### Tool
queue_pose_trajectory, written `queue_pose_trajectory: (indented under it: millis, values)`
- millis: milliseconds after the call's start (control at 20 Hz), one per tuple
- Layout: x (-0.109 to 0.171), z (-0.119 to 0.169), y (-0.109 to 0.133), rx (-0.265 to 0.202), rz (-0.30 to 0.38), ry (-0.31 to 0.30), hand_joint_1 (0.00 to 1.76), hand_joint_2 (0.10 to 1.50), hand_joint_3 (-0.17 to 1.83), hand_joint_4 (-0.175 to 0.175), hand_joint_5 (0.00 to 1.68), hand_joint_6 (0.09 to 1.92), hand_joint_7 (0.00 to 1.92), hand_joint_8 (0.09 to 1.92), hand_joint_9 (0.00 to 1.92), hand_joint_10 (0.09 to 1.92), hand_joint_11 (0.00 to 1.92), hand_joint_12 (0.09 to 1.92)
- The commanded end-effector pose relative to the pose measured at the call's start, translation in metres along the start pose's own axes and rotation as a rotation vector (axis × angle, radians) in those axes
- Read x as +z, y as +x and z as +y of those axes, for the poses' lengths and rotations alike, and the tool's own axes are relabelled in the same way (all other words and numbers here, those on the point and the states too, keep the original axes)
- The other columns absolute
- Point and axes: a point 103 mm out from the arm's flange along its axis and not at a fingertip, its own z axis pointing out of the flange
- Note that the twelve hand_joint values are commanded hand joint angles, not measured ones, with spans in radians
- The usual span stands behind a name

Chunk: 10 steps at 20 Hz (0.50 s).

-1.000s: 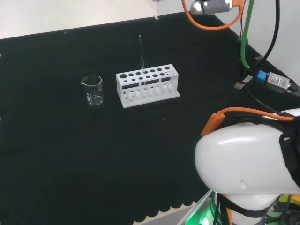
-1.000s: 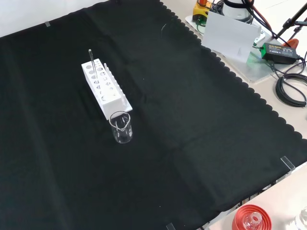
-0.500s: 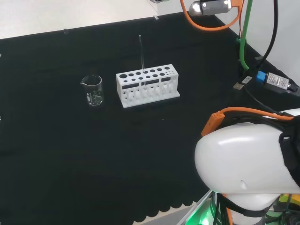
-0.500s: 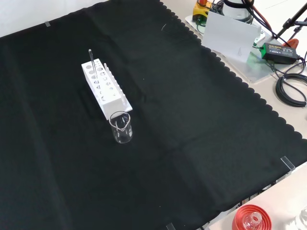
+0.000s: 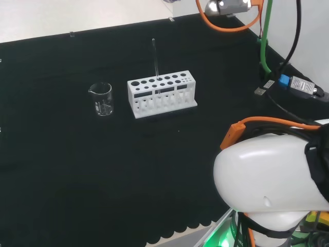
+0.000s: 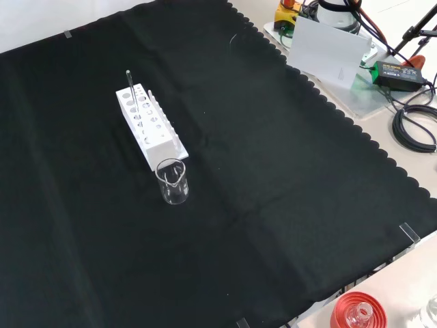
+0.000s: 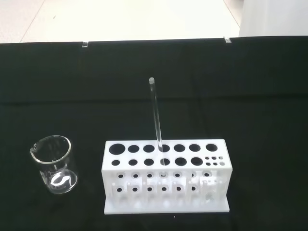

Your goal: Take the glass rod from the white test tube rack.

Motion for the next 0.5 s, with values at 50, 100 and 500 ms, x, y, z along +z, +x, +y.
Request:
queue_pose_trajectory:
  millis: [50, 100, 500]
  values:
    - [-0.003, 0.007, 0.002, -0.005, 0.005, 0.01, 0.43, 0.89, 0.41, -0.046, 0.11, 0.09, 0.0, 0.65, 0.14, 0.96, 0.13, 1.47]
    - [-0.004, 0.012, 0.004, -0.008, 0.002, 0.009, 0.43, 0.89, 0.41, -0.047, 0.12, 0.09, 0.0, 0.68, 0.16, 0.96, 0.16, 1.46]
    - [0.003, 0.042, 0.026, -0.034, 0.009, 0.005, 0.43, 0.9, 0.4, -0.052, 0.14, 0.09, 0.0, 0.76, 0.21, 0.95, 0.22, 1.45]
